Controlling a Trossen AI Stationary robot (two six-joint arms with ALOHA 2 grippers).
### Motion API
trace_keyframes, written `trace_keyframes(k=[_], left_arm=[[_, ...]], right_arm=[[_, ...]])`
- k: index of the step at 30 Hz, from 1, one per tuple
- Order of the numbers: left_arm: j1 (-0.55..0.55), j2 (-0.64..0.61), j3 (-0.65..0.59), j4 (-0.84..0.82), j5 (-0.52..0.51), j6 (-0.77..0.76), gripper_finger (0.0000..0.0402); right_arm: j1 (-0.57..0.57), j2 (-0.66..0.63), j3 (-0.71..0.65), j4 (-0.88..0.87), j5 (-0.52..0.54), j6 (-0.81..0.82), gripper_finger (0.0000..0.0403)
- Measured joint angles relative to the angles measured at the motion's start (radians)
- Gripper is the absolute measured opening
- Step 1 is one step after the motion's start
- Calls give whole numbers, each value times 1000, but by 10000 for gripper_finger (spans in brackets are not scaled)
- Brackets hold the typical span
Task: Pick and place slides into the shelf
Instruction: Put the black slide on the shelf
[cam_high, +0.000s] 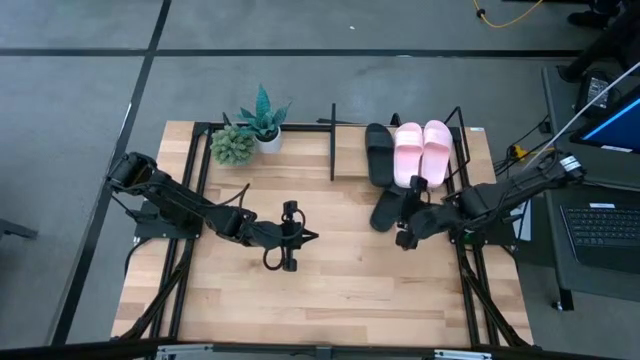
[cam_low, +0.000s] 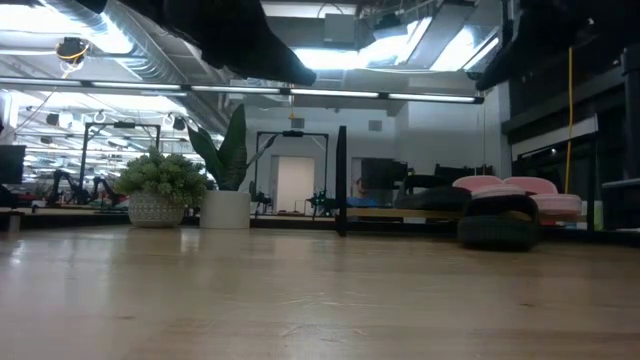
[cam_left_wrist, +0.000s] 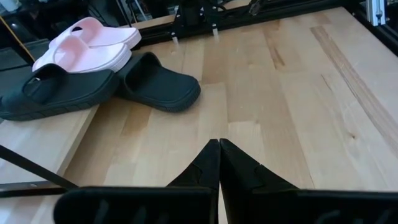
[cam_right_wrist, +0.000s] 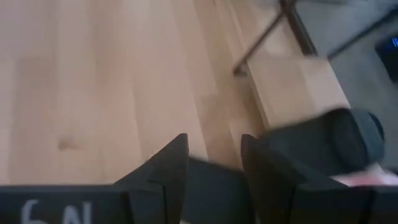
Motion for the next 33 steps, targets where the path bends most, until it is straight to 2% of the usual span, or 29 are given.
trace_keyframes(k=[4, 9, 18, 29, 33], left_arm=[[0, 0, 0, -15, 0, 0, 0], [0, 0, 0, -52, 0, -1, 0], [0, 0, 0, -64, 0, -2, 0], [0, 0, 0, -70, 0, -1, 0], [0, 0, 0, -71, 0, -1, 0]], right_arm=[[0, 103, 70, -169, 2, 118, 149], [0, 203, 61, -248, -2, 201, 149], [-36, 300, 60, -257, -2, 199, 149], [-115, 359, 57, -268, -2, 169, 149], [-141, 362, 15, -271, -2, 191, 149]])
